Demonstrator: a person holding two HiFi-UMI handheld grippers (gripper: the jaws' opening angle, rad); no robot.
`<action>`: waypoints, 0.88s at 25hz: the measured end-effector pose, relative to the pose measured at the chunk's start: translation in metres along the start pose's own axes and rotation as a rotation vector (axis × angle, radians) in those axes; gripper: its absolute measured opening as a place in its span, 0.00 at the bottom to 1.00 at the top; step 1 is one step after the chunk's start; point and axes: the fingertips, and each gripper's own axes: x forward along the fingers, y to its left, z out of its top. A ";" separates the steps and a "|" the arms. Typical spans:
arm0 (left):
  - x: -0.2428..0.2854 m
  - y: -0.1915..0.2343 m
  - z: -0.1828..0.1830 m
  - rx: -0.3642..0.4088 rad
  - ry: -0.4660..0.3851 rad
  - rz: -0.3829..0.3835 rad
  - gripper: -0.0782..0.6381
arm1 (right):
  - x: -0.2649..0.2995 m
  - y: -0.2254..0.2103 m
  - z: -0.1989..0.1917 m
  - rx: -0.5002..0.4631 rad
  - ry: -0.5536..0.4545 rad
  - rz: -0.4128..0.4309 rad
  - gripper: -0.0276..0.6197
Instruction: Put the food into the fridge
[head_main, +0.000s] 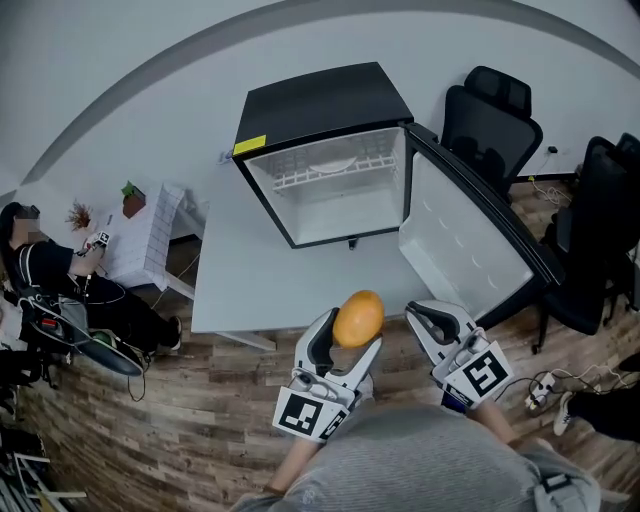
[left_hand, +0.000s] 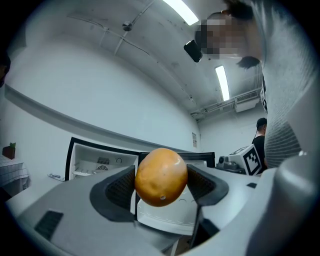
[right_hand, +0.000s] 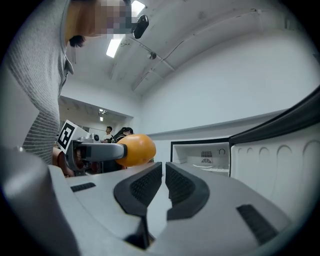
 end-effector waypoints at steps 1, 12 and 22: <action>0.003 0.009 0.001 -0.002 -0.001 0.000 0.57 | 0.009 -0.003 0.001 0.002 -0.005 -0.004 0.06; 0.031 0.096 0.009 0.009 -0.011 -0.040 0.57 | 0.095 -0.022 0.002 -0.022 -0.014 -0.046 0.06; 0.046 0.139 0.002 -0.012 -0.006 -0.083 0.57 | 0.128 -0.028 -0.007 -0.030 0.009 -0.103 0.06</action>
